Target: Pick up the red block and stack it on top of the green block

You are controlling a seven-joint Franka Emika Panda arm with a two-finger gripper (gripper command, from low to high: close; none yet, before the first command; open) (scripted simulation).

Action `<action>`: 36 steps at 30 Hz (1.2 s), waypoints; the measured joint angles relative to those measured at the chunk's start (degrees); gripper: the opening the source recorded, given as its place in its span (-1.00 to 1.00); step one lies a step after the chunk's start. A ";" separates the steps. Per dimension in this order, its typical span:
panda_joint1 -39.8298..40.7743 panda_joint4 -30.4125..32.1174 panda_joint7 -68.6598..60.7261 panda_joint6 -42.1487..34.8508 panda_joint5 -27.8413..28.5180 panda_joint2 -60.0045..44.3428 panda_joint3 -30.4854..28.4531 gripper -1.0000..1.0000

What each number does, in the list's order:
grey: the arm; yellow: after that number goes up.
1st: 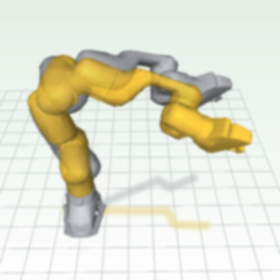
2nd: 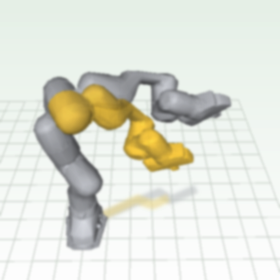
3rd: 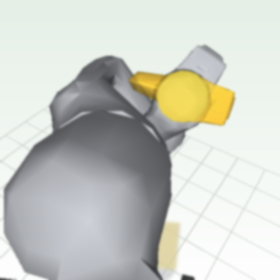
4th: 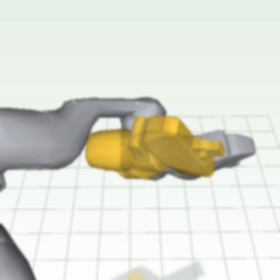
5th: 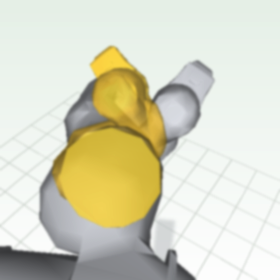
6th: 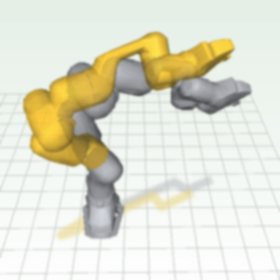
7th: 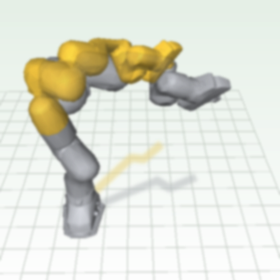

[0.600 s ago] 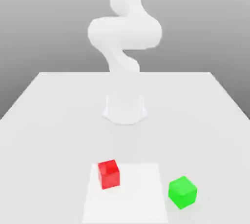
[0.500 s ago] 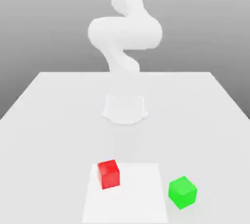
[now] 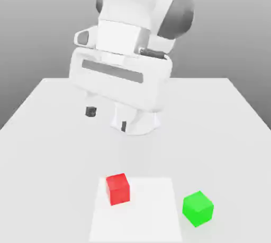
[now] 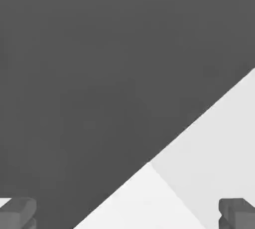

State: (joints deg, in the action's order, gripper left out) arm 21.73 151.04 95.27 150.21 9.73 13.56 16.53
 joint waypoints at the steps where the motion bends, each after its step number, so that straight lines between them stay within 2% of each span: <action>1: 0.65 0.94 1.94 0.91 -0.11 -1.45 0.25 0.00; 5: 1.84 4.74 8.98 4.71 -1.69 -6.84 0.17 0.00; 10: 1.65 9.21 13.64 9.36 -8.78 -12.09 -0.03 0.00; 12: 1.52 9.35 14.40 10.61 -9.44 -13.48 -0.05 0.00; 21: 0.77 7.92 19.33 16.50 -3.52 -20.59 -2.37 0.00; 27: -2.86 7.51 23.82 21.32 2.93 -26.56 -7.64 0.00; 28: -3.66 7.50 24.32 21.98 3.67 -27.38 -8.63 -1.00; 36: -3.20 7.49 24.05 21.59 3.21 -26.78 -8.02 -1.00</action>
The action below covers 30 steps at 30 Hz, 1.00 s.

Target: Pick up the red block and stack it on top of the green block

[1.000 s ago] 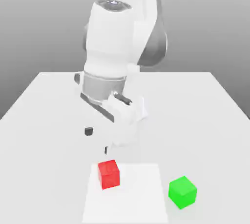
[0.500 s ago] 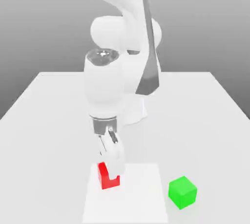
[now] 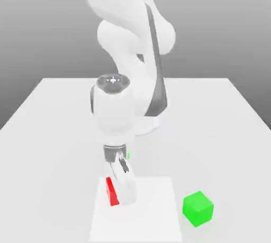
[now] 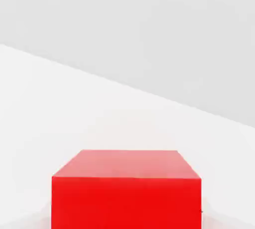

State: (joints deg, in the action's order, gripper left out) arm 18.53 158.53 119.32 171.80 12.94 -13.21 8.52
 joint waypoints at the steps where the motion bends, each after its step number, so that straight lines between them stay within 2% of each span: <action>1: 0.77 0.03 -0.52 -0.65 -0.79 0.85 0.98 -1.00; 6: 2.95 0.37 -4.58 -4.53 -6.53 5.68 4.60 -1.00; 15: 2.82 1.95 -9.39 -10.48 -12.86 12.86 6.05 -1.00; 18: 3.06 1.38 -9.06 -12.20 -13.69 13.72 7.09 -1.00; 24: 3.83 -3.58 -4.10 -16.27 -13.54 12.73 16.05 -1.00; 27: -1.01 -6.22 -0.85 -18.29 -12.55 12.02 20.40 -1.00; 30: -5.39 -8.84 2.56 -20.28 -11.32 11.25 21.69 -1.00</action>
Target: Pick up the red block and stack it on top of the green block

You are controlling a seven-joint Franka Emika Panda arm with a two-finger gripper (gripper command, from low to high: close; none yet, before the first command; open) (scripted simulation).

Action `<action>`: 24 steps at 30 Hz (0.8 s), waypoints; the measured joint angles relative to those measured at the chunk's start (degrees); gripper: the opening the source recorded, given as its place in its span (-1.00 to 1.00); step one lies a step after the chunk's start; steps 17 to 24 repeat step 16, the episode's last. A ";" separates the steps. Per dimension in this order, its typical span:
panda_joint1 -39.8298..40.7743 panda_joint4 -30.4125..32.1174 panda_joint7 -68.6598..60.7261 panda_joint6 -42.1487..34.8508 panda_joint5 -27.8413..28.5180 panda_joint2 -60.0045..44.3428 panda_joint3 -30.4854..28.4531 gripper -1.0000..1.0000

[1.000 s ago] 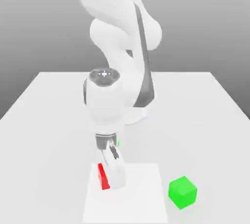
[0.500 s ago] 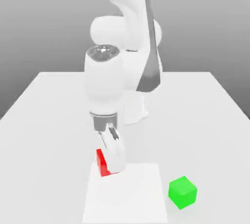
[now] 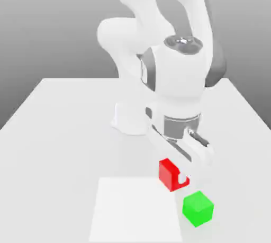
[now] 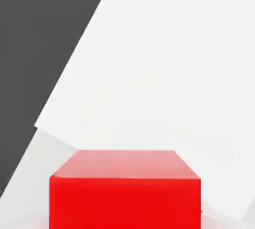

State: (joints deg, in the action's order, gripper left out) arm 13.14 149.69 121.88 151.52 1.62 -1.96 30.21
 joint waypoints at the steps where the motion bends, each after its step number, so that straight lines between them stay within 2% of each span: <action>1: -1.01 -0.88 1.19 -0.67 0.47 -0.27 0.44 -1.00; 6: -2.65 -2.25 6.68 2.95 6.91 -5.74 -1.80 -1.00; 10: -5.45 -2.65 11.68 7.37 13.80 -11.50 -5.82 -1.00; 11: -6.02 -2.69 12.36 8.05 14.73 -12.33 -6.56 1.00; 24: -6.02 -2.69 12.36 8.06 14.73 -12.33 -6.56 1.00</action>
